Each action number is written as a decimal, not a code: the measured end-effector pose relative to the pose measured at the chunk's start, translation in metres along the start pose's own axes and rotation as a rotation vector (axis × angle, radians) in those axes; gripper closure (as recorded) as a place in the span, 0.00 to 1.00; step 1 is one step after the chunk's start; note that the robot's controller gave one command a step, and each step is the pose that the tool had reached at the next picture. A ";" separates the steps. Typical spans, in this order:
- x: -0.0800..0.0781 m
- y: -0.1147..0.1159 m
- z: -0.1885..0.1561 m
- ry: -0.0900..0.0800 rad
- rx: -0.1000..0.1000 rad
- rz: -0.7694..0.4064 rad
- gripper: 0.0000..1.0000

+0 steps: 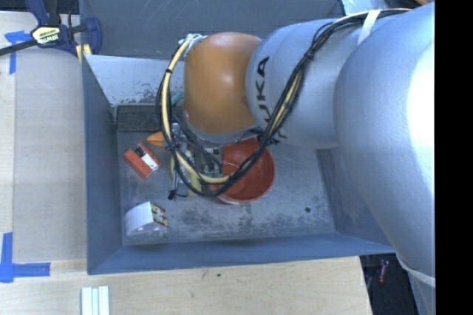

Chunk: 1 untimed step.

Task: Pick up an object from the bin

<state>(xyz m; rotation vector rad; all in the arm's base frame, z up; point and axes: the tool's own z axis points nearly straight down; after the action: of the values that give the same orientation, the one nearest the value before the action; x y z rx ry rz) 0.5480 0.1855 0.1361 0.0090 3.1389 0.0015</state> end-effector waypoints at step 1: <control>0.000 0.000 0.000 0.000 0.000 0.000 0.00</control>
Offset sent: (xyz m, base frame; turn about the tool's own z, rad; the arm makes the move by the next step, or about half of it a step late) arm 0.0072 -0.0198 0.1195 0.0413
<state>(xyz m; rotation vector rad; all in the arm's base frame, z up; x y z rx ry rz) 0.5480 0.1854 0.1361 0.0092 3.1389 0.0015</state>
